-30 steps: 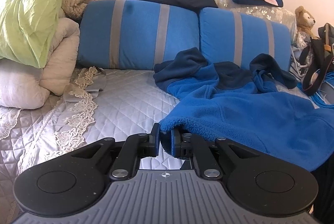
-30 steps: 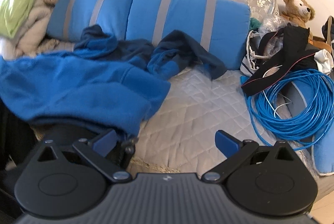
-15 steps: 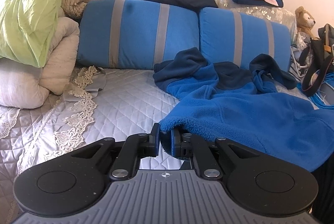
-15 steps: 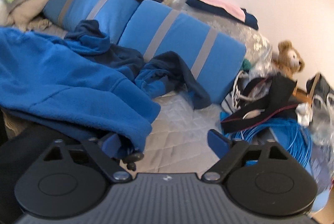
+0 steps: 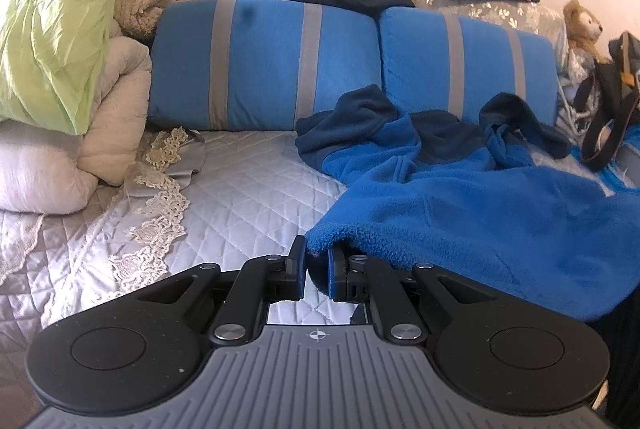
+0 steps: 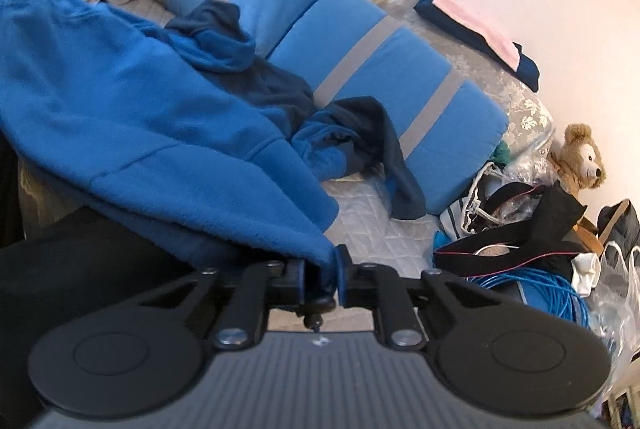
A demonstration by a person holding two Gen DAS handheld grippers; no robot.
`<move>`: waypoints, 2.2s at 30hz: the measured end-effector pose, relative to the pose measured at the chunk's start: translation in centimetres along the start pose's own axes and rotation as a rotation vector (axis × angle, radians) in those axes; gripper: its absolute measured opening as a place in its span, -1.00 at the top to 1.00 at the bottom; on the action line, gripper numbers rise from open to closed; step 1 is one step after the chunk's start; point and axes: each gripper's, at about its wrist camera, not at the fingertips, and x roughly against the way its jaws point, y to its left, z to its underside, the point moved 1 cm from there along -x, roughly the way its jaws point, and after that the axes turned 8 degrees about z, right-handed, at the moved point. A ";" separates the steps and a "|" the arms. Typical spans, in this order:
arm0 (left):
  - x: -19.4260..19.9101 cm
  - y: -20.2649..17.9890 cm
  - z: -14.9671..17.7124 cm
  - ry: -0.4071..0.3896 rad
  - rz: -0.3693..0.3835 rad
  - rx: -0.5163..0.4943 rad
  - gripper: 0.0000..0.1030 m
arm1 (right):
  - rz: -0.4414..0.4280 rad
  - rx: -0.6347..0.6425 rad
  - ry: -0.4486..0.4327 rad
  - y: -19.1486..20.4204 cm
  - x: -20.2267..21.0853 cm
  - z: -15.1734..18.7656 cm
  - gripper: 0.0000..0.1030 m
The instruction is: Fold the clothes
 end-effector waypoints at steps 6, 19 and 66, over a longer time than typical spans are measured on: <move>0.0 -0.9 0.0 0.026 -0.042 -0.142 0.79 | -0.008 0.113 0.011 0.1 0.0 0.0 0.77; 1.2 -2.9 1.0 0.095 -0.081 -0.546 0.79 | 0.006 0.320 -0.071 -1.5 1.3 0.0 0.82; 3.5 -4.8 5.5 0.435 0.082 -0.813 -0.66 | -0.509 0.270 0.174 -4.4 5.9 3.3 -0.78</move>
